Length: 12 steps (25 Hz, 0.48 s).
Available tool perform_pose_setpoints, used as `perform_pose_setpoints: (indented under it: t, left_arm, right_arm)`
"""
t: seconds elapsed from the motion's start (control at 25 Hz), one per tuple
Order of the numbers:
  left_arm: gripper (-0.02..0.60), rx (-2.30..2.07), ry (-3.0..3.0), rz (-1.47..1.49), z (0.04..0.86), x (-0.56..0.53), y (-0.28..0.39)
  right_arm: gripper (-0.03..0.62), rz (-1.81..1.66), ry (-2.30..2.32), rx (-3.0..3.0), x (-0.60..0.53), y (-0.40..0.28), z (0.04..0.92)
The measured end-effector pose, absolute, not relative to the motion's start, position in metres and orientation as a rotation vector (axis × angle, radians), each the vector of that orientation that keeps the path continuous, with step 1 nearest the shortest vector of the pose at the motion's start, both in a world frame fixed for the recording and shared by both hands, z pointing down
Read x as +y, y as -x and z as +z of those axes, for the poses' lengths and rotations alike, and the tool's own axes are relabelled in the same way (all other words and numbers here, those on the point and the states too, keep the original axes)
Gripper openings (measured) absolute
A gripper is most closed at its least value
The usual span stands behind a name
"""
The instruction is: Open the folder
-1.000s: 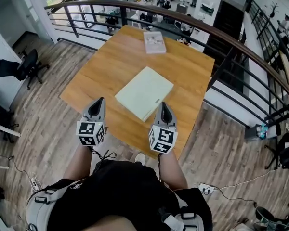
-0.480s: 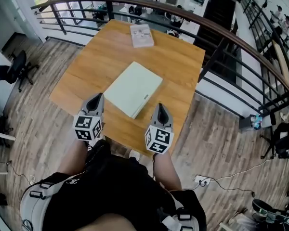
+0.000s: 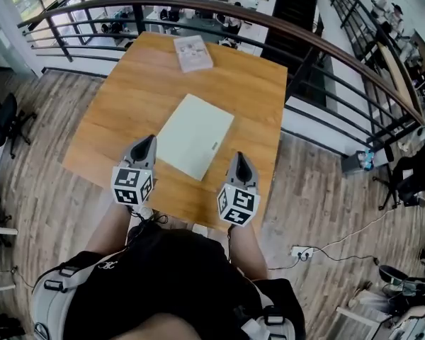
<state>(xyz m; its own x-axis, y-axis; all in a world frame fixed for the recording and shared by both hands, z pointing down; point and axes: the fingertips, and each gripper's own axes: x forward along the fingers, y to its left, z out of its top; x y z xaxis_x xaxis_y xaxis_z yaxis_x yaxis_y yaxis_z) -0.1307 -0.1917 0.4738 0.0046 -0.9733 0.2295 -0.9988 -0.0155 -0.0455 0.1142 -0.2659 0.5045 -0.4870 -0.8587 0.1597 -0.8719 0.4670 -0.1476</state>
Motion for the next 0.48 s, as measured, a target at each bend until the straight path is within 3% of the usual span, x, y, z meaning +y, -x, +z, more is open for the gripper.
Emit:
perform_pose_setpoints:
  t: [0.48]
  left_arm:
    - [0.0, -1.916, -2.306, 0.282, 0.476, -0.211, 0.227]
  right_arm:
    - [-0.002, 0.413, -1.878, -2.448, -0.254, -0.065, 0.498]
